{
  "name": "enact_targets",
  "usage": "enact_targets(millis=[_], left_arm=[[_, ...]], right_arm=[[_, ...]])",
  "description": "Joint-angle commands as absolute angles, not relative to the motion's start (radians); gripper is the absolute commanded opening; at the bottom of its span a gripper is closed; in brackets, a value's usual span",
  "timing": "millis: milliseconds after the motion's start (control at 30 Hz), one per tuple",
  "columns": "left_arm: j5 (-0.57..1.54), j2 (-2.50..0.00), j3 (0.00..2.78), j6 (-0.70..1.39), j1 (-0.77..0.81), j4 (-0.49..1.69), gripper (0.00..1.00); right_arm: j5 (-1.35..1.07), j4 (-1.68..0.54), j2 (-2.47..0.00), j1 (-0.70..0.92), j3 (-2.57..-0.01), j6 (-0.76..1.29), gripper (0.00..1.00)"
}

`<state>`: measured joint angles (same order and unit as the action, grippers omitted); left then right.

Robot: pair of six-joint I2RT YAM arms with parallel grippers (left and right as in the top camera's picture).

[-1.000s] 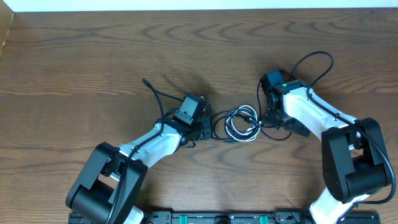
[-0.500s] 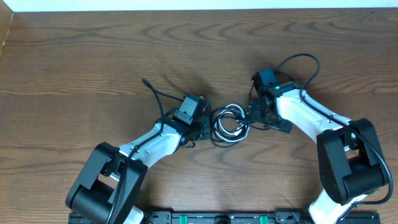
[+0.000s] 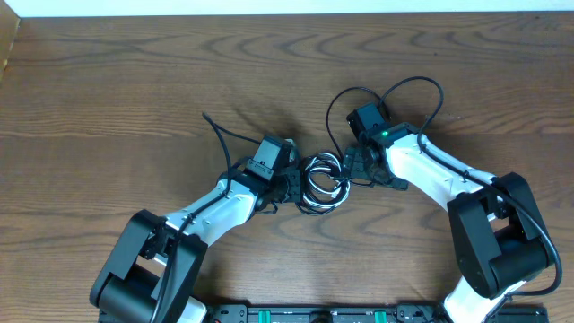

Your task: Untangle cables

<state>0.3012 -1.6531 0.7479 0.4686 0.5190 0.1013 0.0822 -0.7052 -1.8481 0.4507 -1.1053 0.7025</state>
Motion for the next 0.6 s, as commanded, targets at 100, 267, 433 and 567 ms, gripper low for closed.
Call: enact_targets(millis=[100,267,433,567], left_arm=[[0.529,-1.607,0.737,0.396,0.529,0.073,0.54],[0.512,-1.599,0.737,0.396,0.529,0.074,0.55],[0.471,-1.599,0.737,0.398,0.529,0.099,0.55],[0.337,-1.569,0.737,0.476,0.522,0.172,0.55]], right_arm=[[0.02,-0.695,-1.851,0.478,-1.103,0.661,0.99],[0.023,-0.694,-1.851,0.478,-1.103,0.63,0.99],[0.023,-0.687,-1.851,0.478,-1.103,0.63,0.99],[0.024,-0.688,-1.851,0.478,-1.103,0.624,0.99]])
